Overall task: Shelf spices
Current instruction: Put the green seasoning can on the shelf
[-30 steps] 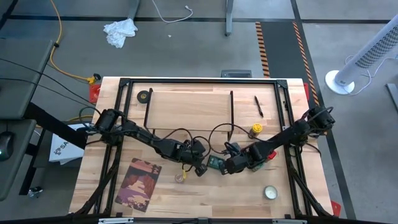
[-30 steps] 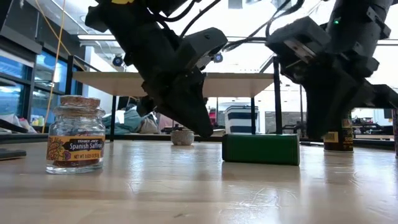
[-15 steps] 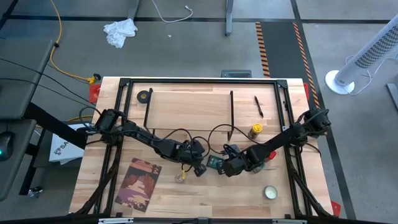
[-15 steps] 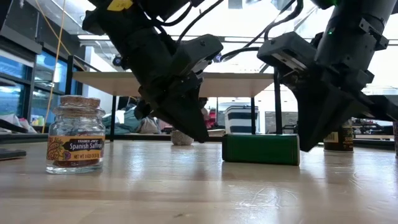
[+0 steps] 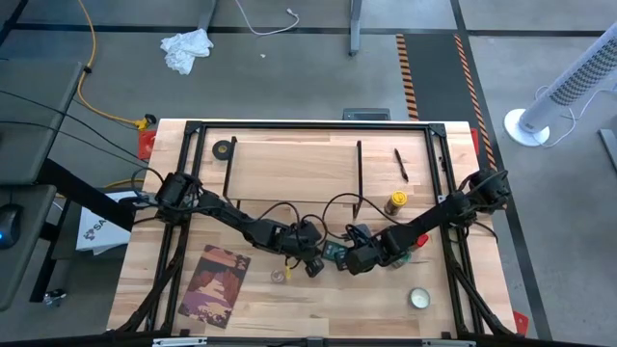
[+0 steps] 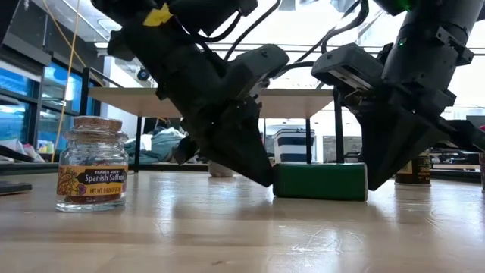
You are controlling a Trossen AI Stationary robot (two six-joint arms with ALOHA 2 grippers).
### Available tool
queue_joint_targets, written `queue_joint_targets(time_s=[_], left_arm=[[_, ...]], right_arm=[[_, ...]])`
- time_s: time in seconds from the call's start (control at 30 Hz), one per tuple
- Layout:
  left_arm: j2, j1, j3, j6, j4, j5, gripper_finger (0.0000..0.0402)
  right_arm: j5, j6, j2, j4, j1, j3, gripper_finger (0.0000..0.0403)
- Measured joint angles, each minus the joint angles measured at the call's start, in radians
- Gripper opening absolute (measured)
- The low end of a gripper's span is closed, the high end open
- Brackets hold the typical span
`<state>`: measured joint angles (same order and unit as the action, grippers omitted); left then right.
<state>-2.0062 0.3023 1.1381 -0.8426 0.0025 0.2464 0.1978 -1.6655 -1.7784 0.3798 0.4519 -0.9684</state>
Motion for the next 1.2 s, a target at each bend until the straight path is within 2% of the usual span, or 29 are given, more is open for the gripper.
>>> queue_joint_targets(time_s=[0.2,0.43,0.5,0.73,1.03,1.2], left_arm=[[0.000,-0.003,0.023,-0.017,-0.004,-0.028,0.0000],[0.022,0.047,0.099,0.009,0.004,-0.047,0.0000],[0.038,0.054,0.126,0.033,0.044,-0.012,0.0000],[0.041,0.078,0.163,0.062,-0.006,0.108,0.0000],[0.043,0.075,0.170,0.067,-0.045,0.123,0.0000],[0.090,0.074,0.177,0.141,-0.053,0.126,0.0000]], right_arm=[[-0.001,-0.013,-0.019,-0.002,0.001,0.000,0.0000],[0.002,-0.019,-0.033,-0.002,0.001,0.000,0.0000],[0.004,-0.020,-0.034,-0.009,-0.005,0.000,0.0000],[0.022,0.026,-0.036,-0.054,-0.027,0.000,0.0000],[0.052,0.051,-0.017,-0.010,-0.028,0.000,0.0000],[0.071,0.078,0.045,0.113,-0.027,0.000,0.0000]])
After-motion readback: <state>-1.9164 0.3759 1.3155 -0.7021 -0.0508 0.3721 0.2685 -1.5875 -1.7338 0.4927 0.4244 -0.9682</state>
